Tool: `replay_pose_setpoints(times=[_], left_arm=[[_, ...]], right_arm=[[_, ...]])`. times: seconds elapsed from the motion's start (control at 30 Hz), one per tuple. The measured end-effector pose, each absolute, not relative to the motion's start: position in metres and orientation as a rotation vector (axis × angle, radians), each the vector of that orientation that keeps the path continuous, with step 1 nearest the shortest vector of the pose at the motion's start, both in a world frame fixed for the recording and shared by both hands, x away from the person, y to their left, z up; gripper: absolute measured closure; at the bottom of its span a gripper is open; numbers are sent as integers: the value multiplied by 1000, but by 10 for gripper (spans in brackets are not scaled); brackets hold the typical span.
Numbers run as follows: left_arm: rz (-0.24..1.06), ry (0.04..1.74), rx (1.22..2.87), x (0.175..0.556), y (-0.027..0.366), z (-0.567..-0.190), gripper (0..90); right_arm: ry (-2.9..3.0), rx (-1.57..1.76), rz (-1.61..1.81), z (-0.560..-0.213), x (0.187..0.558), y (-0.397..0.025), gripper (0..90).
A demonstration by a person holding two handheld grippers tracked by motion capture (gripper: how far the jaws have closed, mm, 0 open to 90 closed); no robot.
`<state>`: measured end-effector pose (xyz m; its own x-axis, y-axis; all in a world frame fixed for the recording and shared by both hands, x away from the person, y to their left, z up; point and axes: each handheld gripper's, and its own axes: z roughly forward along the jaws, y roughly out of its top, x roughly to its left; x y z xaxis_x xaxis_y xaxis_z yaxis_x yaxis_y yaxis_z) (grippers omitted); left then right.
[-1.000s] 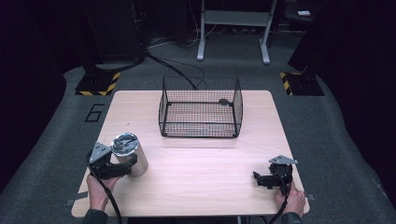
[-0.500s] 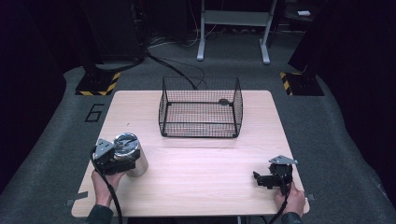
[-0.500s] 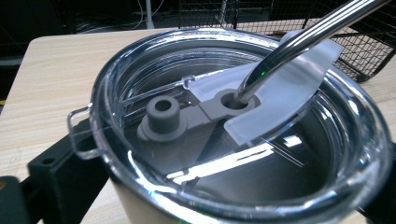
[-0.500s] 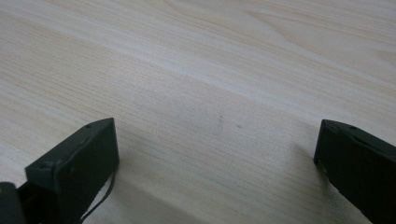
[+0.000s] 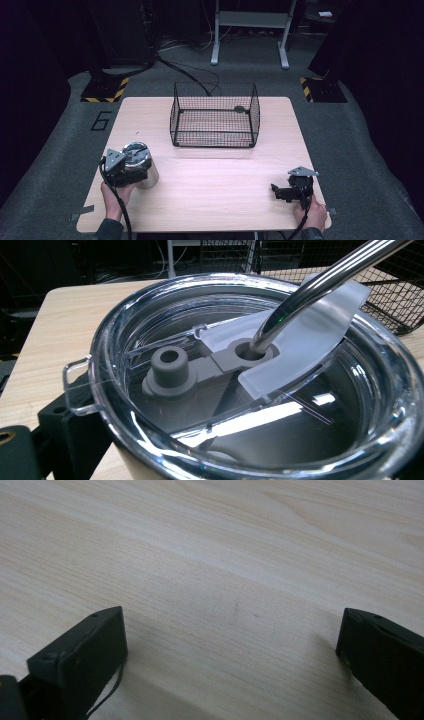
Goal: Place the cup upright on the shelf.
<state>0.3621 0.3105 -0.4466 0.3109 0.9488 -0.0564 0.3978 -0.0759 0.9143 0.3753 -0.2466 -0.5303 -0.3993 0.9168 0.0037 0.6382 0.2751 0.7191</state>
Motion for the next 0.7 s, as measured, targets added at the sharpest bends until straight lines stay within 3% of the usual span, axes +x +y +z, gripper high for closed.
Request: replay_pose_setpoints(times=[0.7], left_arm=[[731, 1184, 1664, 360, 315, -431, 37]], right_arm=[[2137, 1402, 910, -530, 375, -247, 0]])
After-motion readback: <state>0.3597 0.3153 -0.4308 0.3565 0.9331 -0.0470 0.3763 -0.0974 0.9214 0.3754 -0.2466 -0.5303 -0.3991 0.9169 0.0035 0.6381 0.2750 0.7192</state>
